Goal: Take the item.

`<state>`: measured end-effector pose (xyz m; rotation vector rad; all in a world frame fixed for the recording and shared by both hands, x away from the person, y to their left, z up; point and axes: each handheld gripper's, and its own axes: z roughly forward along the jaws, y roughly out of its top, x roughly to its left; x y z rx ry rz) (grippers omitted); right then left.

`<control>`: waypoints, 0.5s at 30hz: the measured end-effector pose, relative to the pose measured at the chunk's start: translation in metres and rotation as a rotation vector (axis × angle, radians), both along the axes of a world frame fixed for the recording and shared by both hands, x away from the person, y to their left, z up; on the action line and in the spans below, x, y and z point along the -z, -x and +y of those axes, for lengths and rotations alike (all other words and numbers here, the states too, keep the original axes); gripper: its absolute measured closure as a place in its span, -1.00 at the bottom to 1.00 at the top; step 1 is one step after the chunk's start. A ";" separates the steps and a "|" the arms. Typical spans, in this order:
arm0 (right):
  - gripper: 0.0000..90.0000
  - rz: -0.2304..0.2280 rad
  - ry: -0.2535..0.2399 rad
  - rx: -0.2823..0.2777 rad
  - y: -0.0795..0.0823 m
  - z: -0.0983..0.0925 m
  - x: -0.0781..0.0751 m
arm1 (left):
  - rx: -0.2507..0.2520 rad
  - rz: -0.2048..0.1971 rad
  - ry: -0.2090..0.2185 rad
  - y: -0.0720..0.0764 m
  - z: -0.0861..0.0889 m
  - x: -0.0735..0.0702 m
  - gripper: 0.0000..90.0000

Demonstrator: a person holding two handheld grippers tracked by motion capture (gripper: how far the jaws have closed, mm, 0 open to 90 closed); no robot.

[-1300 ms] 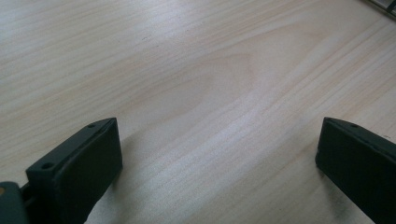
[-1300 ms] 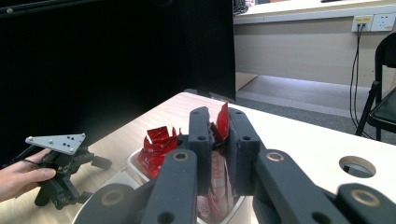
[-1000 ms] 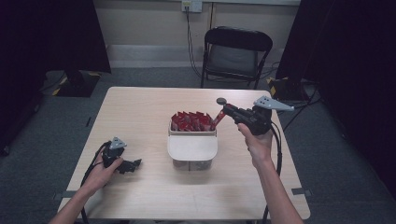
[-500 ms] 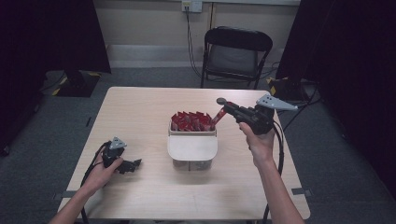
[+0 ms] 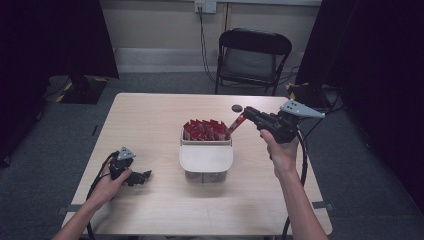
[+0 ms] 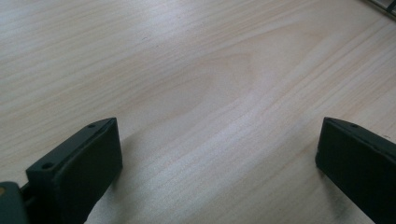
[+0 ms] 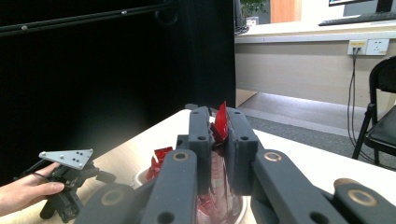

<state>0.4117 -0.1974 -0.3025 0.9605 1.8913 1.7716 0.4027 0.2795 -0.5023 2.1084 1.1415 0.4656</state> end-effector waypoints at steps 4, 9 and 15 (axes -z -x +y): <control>0.85 -0.003 -0.006 0.016 0.000 -0.007 -0.001 | 0.000 0.000 0.000 0.000 0.000 0.000 -1.00; 0.85 -0.002 -0.007 0.027 0.000 -0.012 -0.001 | 0.000 0.000 0.000 0.000 0.000 0.000 -1.00; 0.85 0.000 -0.010 0.051 -0.002 -0.020 -0.001 | 0.000 0.000 0.000 0.000 0.000 0.000 -1.00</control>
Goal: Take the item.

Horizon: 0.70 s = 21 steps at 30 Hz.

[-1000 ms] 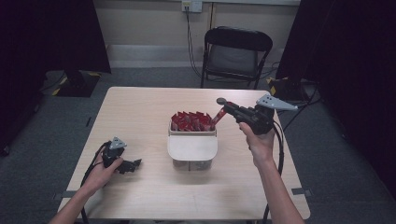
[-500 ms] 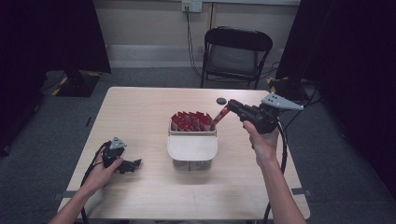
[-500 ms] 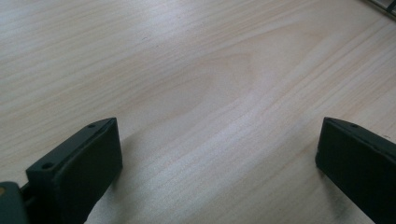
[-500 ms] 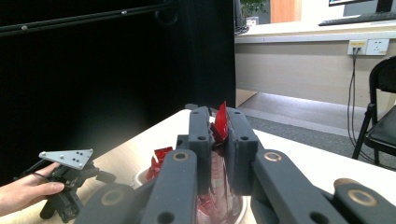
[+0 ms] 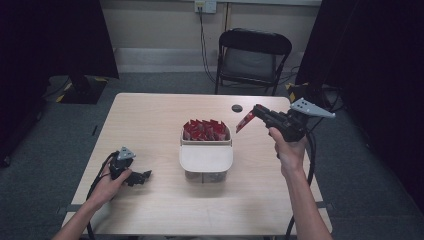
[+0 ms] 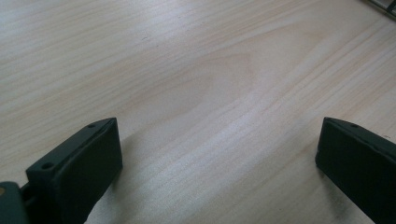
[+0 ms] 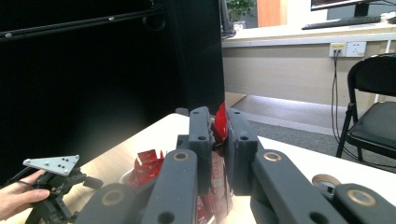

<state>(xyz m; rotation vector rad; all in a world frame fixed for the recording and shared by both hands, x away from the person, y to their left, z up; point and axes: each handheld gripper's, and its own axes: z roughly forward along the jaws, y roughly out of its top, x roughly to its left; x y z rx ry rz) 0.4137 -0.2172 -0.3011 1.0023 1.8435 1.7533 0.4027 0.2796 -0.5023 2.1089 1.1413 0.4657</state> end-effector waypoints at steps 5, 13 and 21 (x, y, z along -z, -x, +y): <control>0.85 -0.003 0.001 0.013 -0.001 -0.004 0.000 | 0.000 0.000 0.000 0.000 0.000 0.000 -1.00; 0.85 0.008 0.016 0.026 -0.008 -0.005 0.003 | -0.003 -0.001 0.004 0.000 0.000 0.000 -1.00; 0.85 0.035 0.060 0.036 -0.022 0.001 0.008 | -0.003 -0.001 0.004 0.000 0.000 0.000 -1.00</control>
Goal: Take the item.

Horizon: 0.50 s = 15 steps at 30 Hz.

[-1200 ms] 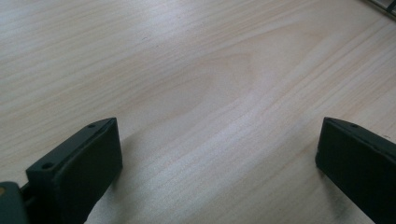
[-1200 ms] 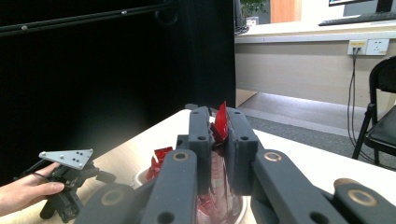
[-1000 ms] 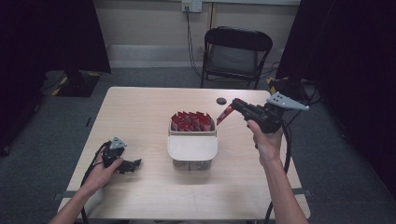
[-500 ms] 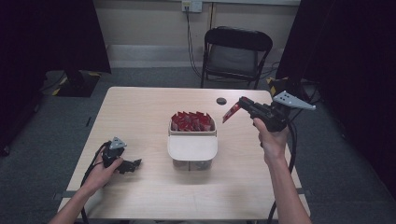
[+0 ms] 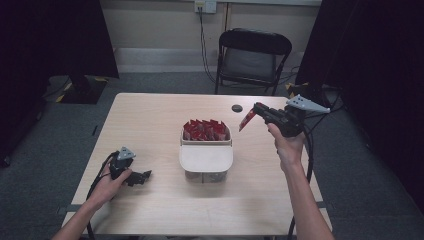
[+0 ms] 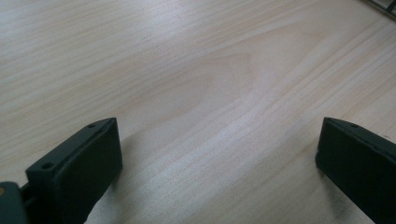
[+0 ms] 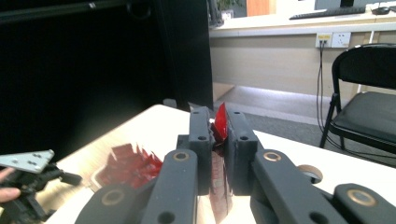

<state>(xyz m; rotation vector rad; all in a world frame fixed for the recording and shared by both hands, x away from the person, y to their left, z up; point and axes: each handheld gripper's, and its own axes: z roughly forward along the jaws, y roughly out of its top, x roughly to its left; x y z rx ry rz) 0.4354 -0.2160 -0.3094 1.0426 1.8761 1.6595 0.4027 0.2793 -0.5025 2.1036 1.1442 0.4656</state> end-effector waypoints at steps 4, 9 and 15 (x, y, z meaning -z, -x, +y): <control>0.85 0.028 0.036 0.008 -0.010 0.002 0.007 | 0.000 0.000 0.000 0.000 0.000 0.000 -1.00; 0.85 0.057 0.060 0.016 -0.018 0.003 0.017 | 0.003 0.001 -0.003 0.000 0.000 0.000 -1.00; 0.85 0.104 0.077 0.023 -0.028 0.005 0.037 | 0.000 0.000 0.000 0.000 0.000 0.000 -1.00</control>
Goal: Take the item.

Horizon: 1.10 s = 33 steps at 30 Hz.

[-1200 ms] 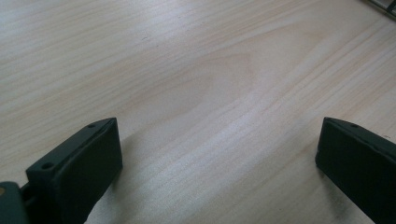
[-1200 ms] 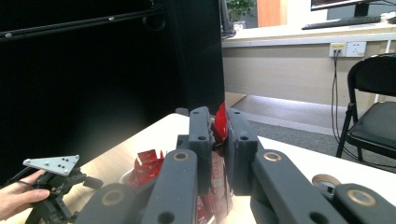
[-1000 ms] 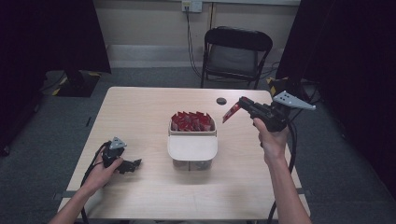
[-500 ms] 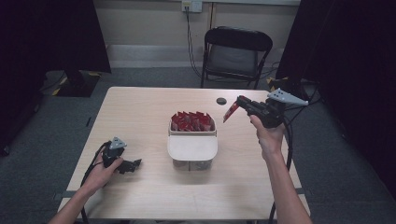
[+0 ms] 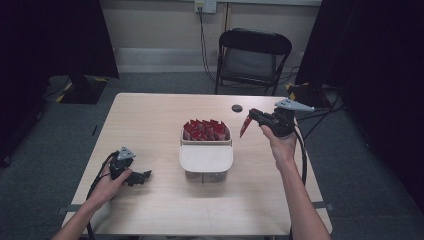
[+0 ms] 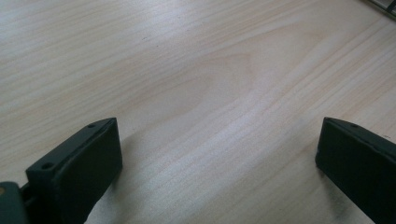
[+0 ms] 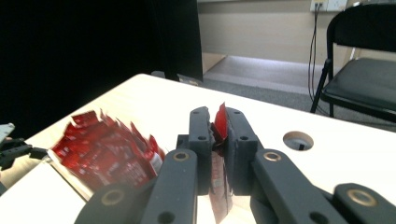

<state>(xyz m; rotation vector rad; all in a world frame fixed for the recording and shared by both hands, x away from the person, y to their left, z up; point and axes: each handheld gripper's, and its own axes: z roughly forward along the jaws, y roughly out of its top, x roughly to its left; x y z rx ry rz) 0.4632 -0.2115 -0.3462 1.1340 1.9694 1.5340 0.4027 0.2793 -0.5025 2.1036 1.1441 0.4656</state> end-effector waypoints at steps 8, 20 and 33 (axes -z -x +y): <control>0.85 0.035 -0.004 0.003 -0.008 0.004 0.016 | 0.003 0.001 -0.003 0.000 0.000 0.000 -1.00; 0.85 0.055 0.033 -0.004 -0.014 0.013 0.026 | 0.000 0.000 0.000 0.000 0.000 0.000 -1.00; 0.85 0.106 0.080 -0.027 -0.022 0.026 0.046 | 0.003 0.001 -0.003 0.000 0.000 0.000 -1.00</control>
